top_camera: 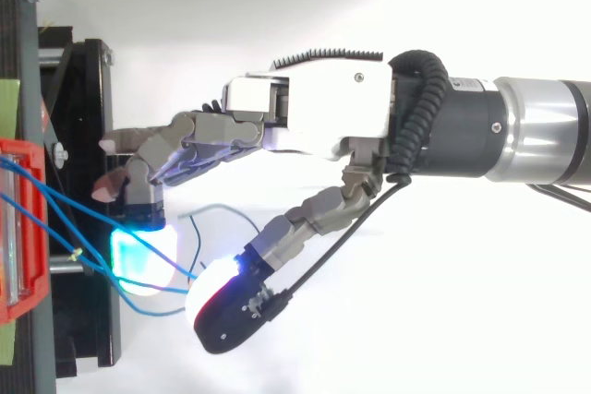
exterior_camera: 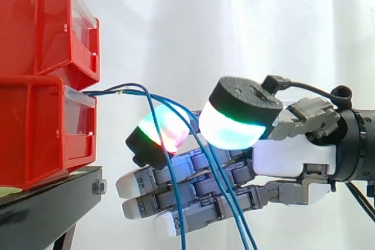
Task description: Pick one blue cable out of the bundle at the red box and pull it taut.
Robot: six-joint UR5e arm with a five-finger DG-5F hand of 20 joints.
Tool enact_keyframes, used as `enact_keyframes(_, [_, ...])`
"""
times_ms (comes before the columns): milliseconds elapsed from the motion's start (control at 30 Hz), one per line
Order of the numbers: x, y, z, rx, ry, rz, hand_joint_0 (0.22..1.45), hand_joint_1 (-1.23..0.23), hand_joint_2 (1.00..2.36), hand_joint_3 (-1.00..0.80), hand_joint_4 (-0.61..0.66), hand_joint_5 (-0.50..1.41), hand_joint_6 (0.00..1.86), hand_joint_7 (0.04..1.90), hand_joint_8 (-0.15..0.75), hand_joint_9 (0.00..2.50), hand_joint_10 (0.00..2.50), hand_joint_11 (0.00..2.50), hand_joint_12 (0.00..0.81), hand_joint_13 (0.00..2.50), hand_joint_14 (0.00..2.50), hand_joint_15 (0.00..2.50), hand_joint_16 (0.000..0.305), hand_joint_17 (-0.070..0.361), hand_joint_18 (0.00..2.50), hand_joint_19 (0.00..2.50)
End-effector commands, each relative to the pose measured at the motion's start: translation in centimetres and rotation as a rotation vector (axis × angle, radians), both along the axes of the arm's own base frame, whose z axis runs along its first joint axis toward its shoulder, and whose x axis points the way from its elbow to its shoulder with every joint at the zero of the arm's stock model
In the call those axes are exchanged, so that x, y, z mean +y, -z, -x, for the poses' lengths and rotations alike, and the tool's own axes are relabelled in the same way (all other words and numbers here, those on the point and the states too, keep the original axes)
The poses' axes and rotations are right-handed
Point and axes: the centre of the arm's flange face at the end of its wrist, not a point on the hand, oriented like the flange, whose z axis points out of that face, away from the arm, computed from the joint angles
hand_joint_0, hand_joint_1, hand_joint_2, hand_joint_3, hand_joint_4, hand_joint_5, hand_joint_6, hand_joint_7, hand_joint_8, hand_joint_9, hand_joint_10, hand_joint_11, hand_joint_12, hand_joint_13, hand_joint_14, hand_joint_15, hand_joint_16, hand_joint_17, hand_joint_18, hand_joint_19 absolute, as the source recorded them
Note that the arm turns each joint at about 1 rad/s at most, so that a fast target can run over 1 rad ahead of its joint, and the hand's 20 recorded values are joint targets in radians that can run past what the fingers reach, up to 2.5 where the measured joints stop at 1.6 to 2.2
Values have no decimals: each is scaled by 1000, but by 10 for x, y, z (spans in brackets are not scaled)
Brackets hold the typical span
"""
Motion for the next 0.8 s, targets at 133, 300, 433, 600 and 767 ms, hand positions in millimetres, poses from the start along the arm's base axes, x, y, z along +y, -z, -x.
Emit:
enact_keyframes(133, [0,1,0,1,0,1,513,-829,1000,-500,160,-201,850,832,293,464,4,176,380,179,0,0,60,136,327,145])
enact_keyframes(300, [0,0,0,-1,0,1,516,-728,1000,-500,162,-182,837,890,313,527,4,175,381,211,0,0,61,137,355,152])
enact_keyframes(433, [0,1,0,1,0,1,586,-663,1002,-471,159,-160,851,964,311,614,5,199,365,255,0,0,57,128,383,171])
enact_keyframes(600, [0,0,0,-1,0,-1,609,-659,1011,-348,151,-150,863,1011,316,644,5,207,363,282,0,0,56,126,405,179])
enact_keyframes(767, [0,1,0,1,0,1,612,-730,1014,-271,160,-148,868,1022,317,653,5,215,362,292,0,0,56,127,426,182])
